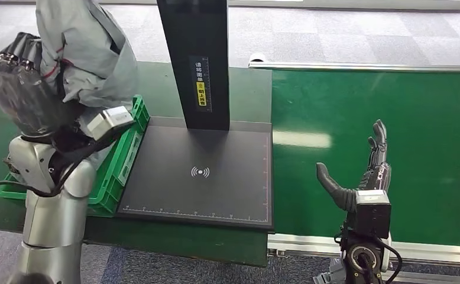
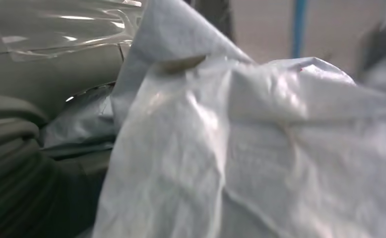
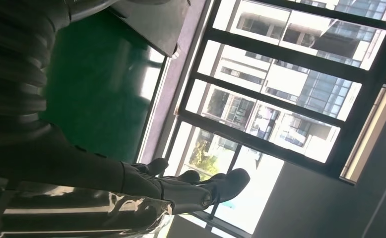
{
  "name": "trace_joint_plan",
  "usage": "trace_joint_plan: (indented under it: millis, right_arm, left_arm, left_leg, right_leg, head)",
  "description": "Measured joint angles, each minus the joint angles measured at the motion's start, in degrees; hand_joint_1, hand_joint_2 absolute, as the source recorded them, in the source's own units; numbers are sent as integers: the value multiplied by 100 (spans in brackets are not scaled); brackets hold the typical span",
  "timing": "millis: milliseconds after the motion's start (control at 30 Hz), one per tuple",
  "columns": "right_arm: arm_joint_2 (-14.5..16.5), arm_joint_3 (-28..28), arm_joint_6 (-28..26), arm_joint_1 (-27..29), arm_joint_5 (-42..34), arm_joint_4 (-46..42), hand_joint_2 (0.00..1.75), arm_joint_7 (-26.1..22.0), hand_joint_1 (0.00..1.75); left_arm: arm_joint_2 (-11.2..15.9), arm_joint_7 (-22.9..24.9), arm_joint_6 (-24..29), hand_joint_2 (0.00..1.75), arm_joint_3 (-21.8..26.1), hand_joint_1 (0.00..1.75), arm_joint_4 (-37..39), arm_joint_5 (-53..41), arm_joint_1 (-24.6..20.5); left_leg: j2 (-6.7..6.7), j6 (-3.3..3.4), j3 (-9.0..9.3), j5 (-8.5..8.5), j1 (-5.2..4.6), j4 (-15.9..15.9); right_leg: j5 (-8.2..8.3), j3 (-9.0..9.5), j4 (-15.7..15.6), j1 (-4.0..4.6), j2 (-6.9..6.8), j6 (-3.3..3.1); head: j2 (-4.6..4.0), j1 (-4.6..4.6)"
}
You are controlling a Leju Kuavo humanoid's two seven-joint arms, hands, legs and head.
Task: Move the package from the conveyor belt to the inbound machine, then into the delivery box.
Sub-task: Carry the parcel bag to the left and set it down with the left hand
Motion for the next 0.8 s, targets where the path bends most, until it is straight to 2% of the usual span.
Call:
trace_joint_plan:
  millis: [100,267,400,533,600,667,733,800]
  right_arm:
    - [23,15,9,-32,-12,-11,175,49,0]
    - [28,79,14,-99,-96,-12,175,110,0]
    - [9,132,17,-169,-208,4,175,110,0]
    - [-32,194,17,-237,-291,57,175,72,0]
    - [-55,213,15,-264,-317,85,175,61,0]
    - [-80,224,10,-287,-339,115,175,59,0]
    - [-105,233,5,-304,-358,145,175,58,0]
    - [-129,241,2,-316,-376,174,175,58,0]
  left_arm:
    - [210,211,-85,175,265,175,1110,1,-539]
    - [542,713,-68,175,508,175,2970,-501,-1294]
    - [771,1087,-127,175,545,175,4082,-1008,-1707]
    - [982,1343,-282,175,545,175,4878,-1345,-1924]
    - [1076,1511,-412,175,542,117,5172,-1506,-1979]
    - [1167,1682,-562,175,540,35,5432,-1639,-2023]
    - [1256,1820,-687,175,539,5,5646,-1734,-2052]
    - [1337,1904,-781,175,539,0,5816,-1782,-2064]
  left_leg:
    - [1,0,0,6,1,0]
    - [13,-1,-2,7,2,1]
    - [13,-1,-14,6,2,1]
    - [13,-1,-21,6,1,0]
    - [13,-1,-23,6,1,0]
    - [13,-1,-23,6,1,0]
    - [13,-1,-24,6,2,0]
    - [13,-1,-24,6,2,0]
  right_leg:
    - [5,0,1,2,1,-1]
    - [8,-5,3,2,5,-2]
    - [8,-17,4,3,5,-2]
    - [7,-25,3,2,5,-2]
    - [7,-26,3,3,5,-2]
    - [7,-27,3,3,5,-2]
    - [7,-28,3,3,5,-2]
    - [7,-28,3,3,5,-2]
  head:
    - [0,1]
    - [0,0]
    - [0,0]
    - [0,1]
    - [0,1]
    - [0,1]
    - [0,1]
    - [0,1]
